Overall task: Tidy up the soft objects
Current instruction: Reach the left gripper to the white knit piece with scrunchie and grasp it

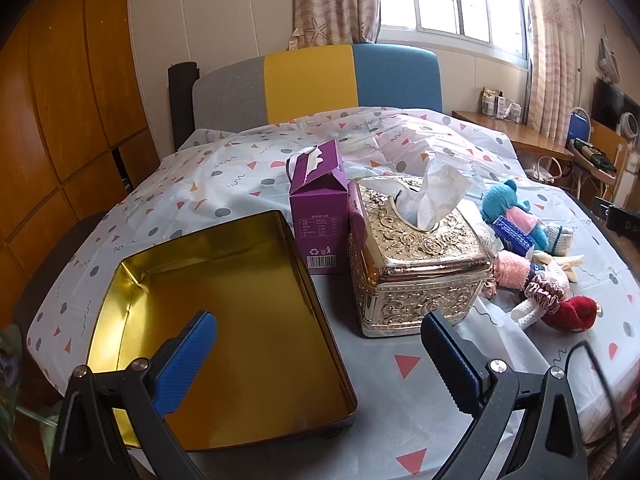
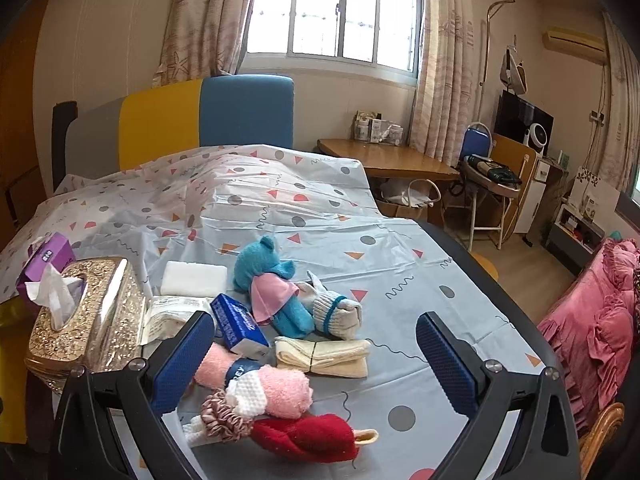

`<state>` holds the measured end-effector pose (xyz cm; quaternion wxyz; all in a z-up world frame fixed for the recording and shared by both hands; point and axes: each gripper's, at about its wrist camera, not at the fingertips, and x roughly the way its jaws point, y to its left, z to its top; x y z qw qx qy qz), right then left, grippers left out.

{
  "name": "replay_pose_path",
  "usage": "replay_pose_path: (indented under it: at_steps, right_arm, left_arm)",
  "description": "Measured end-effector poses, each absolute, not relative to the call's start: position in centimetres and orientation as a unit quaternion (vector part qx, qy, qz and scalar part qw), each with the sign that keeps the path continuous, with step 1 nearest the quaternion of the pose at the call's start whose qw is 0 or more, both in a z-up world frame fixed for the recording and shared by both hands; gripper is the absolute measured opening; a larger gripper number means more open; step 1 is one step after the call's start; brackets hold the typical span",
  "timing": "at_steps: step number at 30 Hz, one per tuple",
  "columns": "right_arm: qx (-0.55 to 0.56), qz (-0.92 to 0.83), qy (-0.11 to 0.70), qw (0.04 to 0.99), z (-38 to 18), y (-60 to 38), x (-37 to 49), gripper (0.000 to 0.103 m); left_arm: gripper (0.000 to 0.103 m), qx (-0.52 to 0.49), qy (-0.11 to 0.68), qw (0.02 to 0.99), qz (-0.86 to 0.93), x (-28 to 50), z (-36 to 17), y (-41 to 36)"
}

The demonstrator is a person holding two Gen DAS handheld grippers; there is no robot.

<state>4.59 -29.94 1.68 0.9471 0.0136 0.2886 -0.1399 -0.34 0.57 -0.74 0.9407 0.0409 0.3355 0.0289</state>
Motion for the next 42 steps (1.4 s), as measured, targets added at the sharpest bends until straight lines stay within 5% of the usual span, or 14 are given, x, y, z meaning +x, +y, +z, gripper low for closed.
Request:
replay_pose_path:
  at_steps: [20, 42]
  right_arm:
    - [0.251, -0.143, 0.403, 0.869, -4.4, -40.0, 5.4, 0.103]
    - [0.294, -0.148, 0.335, 0.883, -2.2, -42.0, 3.5, 0.103]
  left_arm:
    - [0.103, 0.098, 0.385, 0.907, -0.138, 1.2, -2.1, -6.0]
    - [0.103, 0.141, 0.349, 0.901, -0.216, 1.6, -0.6, -13.6]
